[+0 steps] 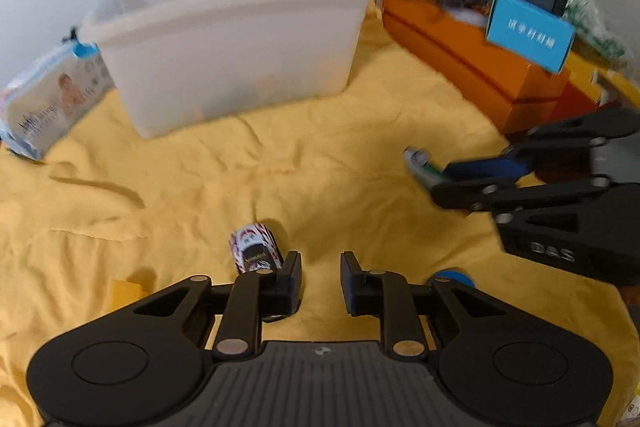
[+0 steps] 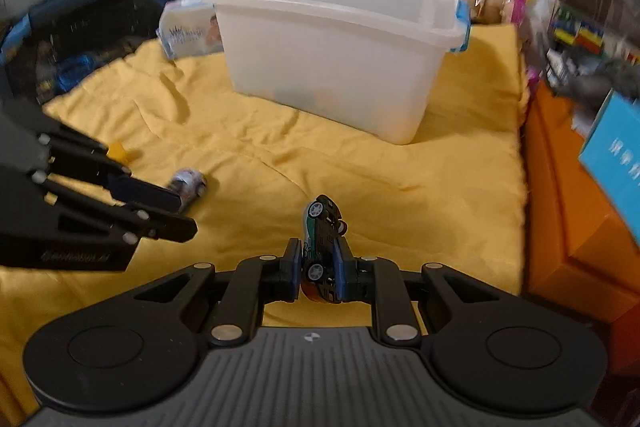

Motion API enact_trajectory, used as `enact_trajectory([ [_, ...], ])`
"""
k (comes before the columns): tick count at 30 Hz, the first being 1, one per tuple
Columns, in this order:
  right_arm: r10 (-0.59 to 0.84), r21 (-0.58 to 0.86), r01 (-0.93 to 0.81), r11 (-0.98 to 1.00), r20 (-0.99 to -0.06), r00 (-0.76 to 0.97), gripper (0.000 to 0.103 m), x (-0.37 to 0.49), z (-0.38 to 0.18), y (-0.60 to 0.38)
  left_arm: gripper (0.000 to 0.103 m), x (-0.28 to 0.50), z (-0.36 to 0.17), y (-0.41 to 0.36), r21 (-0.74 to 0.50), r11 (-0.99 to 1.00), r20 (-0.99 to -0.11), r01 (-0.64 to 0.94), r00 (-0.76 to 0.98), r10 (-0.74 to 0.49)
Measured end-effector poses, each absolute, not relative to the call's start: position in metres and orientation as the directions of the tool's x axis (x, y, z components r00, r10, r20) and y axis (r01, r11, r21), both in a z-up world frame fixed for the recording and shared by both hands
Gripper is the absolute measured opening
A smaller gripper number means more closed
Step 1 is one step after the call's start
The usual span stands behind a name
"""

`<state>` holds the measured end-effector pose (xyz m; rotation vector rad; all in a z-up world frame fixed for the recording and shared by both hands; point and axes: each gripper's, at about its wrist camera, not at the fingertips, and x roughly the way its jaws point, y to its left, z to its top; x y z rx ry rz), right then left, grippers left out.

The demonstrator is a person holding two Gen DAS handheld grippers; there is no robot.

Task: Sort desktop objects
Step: 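Grasp the white race car with the left tool while the right tool grasps the green-red car, then carry both toy cars over the white bin and open both tools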

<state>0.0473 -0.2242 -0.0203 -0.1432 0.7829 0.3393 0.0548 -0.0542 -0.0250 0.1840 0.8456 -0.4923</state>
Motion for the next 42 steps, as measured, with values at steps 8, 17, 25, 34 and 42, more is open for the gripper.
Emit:
enact_trajectory([
  [8,0.484,0.376,-0.306,0.875,-0.707,0.515,0.019,0.08,-0.04,-0.227,0.032,0.078,-0.028,-0.041,0.043,0.93,-0.799,0.365,0.572,-0.187],
  [17,0.309,0.183,-0.265,0.947,-0.748,0.588,0.042,0.078,-0.035,-0.237,0.042,0.075,-0.028,-0.046,0.033,0.926,-0.798,0.375,0.567,-0.201],
  [25,0.264,0.056,-0.339,0.939,-0.747,0.61,0.049,0.076,-0.033,-0.213,0.047,0.074,-0.025,-0.044,-0.028,0.936,-0.788,0.35,0.569,-0.236],
  [34,0.185,-0.056,-0.36,0.931,-0.777,0.601,0.048,0.07,-0.053,-0.197,0.036,0.077,-0.051,-0.049,-0.026,0.923,-0.82,0.383,0.52,-0.239],
  [42,0.215,-0.057,-0.395,0.917,-0.763,0.61,0.033,0.073,-0.024,-0.192,0.033,0.083,-0.019,-0.041,-0.047,0.906,-0.78,0.421,0.551,-0.296],
])
